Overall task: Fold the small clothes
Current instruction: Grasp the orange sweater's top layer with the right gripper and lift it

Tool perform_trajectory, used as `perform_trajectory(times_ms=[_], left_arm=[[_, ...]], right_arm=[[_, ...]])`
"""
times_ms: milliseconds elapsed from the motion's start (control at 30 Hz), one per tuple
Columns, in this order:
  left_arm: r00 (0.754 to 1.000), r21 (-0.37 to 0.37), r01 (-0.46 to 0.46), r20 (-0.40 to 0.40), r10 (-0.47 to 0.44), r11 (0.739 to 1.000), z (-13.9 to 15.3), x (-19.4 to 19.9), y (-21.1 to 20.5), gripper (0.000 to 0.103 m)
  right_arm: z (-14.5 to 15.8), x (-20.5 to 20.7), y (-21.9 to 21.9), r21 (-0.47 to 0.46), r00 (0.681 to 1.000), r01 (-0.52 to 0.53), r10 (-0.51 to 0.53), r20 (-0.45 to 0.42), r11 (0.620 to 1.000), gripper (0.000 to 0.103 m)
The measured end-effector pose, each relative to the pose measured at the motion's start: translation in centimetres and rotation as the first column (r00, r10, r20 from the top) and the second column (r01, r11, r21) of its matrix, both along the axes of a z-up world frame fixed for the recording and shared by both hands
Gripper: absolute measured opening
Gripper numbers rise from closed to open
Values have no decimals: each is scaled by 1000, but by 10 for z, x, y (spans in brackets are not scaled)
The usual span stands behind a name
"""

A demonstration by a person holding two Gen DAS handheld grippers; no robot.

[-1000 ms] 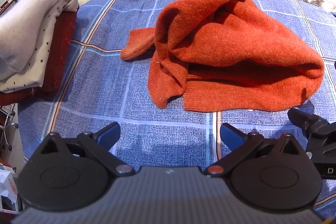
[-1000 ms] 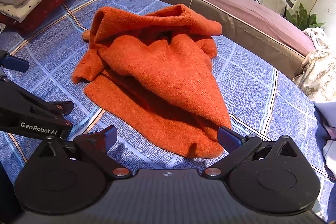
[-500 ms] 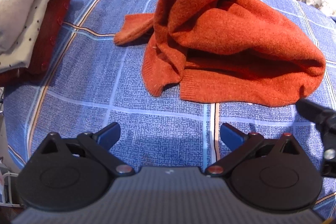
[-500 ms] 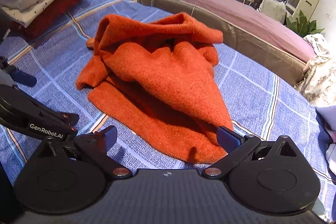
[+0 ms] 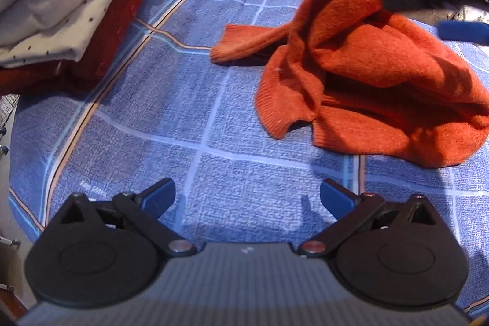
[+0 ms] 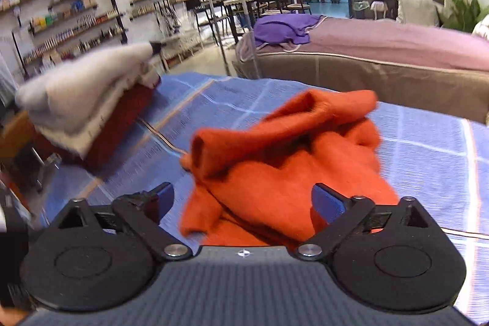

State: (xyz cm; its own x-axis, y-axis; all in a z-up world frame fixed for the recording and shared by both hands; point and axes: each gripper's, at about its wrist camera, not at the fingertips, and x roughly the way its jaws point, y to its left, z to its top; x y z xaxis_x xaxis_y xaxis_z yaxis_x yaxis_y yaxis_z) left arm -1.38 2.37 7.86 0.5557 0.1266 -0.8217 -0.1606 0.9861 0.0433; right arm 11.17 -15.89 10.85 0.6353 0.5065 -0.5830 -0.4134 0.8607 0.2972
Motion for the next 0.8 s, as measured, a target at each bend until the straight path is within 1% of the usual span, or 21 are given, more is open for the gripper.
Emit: perform_trajectory(times_ms=[67, 133, 200, 267, 333, 367, 433, 467, 500, 567, 633, 700, 733, 800], left_arm=[[1000, -6, -15, -1, 15, 1000, -2, -4, 8, 103], [1000, -19, -27, -6, 27, 999, -6, -8, 16, 102], [999, -27, -35, -14, 34, 999, -9, -12, 21, 102], [999, -27, -36, -26, 35, 999, -12, -14, 24, 102], [999, -27, -32, -40, 31, 999, -15, -14, 23, 102], [999, -27, -27, -42, 26, 999, -16, -13, 22, 102], [999, -25, -7, -43, 6, 1000, -15, -12, 18, 102], [999, -22, 5, -41, -5, 1000, -15, -10, 14, 102], [999, -20, 17, -36, -18, 1000, -14, -10, 10, 102], [999, -24, 38, -34, -39, 999, -14, -9, 4, 103], [998, -30, 56, -38, -57, 998, -16, -7, -4, 103], [996, -37, 73, -38, -75, 997, -19, -5, -12, 103], [996, -44, 80, -36, -82, 996, -20, -4, -17, 103], [995, -68, 96, -32, -98, 993, -21, -3, -25, 103]], right_arm=[[-5, 14, 16, 38, 999, 6, -4, -47, 999, 103], [-13, 27, 29, 48, 994, 51, -46, -95, 998, 103], [-19, 36, 28, 117, 983, 124, -107, -148, 985, 103], [-24, 44, 25, 190, 966, 195, -155, -208, 962, 103], [-29, 48, 26, 217, 955, 221, -166, -247, 951, 103], [-30, 49, 28, 218, 956, 218, -163, -244, 951, 103], [-32, 51, 29, 202, 961, 198, -149, -234, 959, 22], [-32, 49, 23, 201, 957, 211, -160, -243, 957, 23], [-33, 45, 16, 222, 955, 220, -163, -250, 950, 23], [-30, 33, -3, 257, 958, 226, -167, -233, 940, 23], [-26, 18, -24, 235, 964, 233, -192, -183, 944, 22], [-19, 1, -48, 191, 967, 246, -227, -115, 950, 22], [-18, -6, -60, 168, 965, 259, -248, -87, 951, 21], [-13, -19, -90, 145, 953, 302, -296, -60, 942, 19]])
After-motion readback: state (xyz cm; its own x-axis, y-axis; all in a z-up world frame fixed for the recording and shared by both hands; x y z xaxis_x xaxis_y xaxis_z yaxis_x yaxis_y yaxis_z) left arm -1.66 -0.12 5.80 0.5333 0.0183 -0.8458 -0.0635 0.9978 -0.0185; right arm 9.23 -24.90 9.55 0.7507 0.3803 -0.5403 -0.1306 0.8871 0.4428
